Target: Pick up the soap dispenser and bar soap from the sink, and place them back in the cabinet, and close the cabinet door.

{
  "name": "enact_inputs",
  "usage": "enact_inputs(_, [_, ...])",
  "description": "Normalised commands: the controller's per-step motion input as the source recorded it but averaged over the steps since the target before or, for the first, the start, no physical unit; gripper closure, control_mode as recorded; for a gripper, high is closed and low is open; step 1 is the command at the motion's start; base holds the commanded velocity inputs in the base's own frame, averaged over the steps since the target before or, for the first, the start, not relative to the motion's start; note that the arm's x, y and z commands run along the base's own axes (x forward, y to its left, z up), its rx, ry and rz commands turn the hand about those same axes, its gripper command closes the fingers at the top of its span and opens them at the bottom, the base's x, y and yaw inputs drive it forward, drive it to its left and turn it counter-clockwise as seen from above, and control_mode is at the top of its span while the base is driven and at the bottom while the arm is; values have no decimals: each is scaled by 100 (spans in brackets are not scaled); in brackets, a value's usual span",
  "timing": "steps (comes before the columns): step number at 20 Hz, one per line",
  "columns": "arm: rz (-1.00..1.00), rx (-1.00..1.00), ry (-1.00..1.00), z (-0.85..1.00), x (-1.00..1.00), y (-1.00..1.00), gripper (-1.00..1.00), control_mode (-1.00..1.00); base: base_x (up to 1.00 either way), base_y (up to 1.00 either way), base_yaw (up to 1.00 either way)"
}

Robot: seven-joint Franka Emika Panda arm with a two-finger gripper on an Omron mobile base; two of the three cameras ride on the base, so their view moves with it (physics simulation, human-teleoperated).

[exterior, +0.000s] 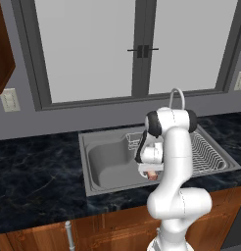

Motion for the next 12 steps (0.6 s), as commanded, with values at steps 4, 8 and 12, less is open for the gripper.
enact_inputs(4, [0,0,0,-11,1,0,-100,-100,0,0,0])
enact_inputs(8, [0,0,0,-12,0,0,100,-100,0,0,0])
enact_inputs(12, [0,0,0,-1,0,0,100,-100,0,0,0])
